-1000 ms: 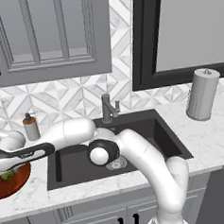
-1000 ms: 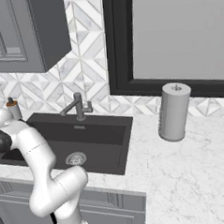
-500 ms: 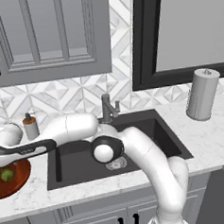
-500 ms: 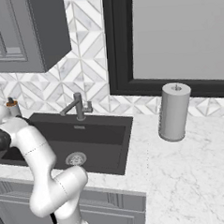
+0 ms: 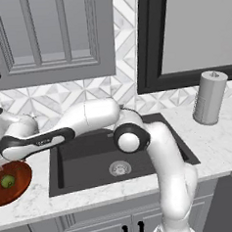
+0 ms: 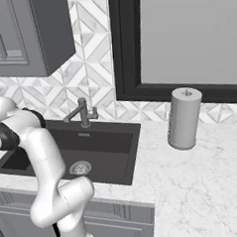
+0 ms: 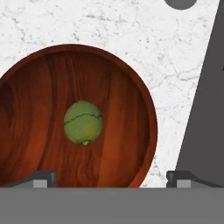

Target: Pick the lime from the sink and place it in the bowl. Then pick the bowl and place it in the microwave. Then close the microwave door and press the start button.

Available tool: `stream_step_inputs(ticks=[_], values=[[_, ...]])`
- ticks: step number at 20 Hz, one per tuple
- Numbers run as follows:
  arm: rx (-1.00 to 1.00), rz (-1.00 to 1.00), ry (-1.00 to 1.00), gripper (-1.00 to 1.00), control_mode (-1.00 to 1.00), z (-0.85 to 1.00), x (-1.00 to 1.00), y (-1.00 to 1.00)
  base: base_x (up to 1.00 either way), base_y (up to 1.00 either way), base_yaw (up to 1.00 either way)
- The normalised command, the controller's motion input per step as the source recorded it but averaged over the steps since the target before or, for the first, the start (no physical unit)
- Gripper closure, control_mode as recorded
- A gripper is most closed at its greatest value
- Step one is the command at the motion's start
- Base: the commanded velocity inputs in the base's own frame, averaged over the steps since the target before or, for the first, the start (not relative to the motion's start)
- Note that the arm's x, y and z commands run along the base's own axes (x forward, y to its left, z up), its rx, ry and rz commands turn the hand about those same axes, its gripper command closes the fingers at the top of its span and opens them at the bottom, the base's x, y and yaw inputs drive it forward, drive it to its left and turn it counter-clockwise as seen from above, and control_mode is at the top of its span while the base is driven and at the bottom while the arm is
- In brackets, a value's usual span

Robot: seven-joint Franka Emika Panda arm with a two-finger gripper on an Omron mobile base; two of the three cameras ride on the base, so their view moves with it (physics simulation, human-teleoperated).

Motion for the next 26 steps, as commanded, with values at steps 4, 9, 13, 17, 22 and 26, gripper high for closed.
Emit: stream_step_inputs(ticks=[4,9,13,17,22,26], values=[[0.28,0.0,0.02,-1.0,-1.0,0.0,0.0,-0.58,0.0,0.0,0.0],[0.13,0.0,0.15,-1.0,-1.0,0.06,0.01,-0.29,0.0,0.0,0.0],[0.12,0.0,0.23,-1.0,-1.0,0.06,0.02,-0.29,0.0,0.0,0.0],[0.08,0.0,0.22,-1.0,-1.0,0.06,0.07,-0.17,0.0,0.0,0.0],[0.03,0.0,0.13,-1.0,-1.0,0.06,0.04,-0.06,0.0,0.0,0.0],[-0.02,0.0,0.0,-1.0,-1.0,-0.06,0.12,0.02,0.0,0.0,0.0]])
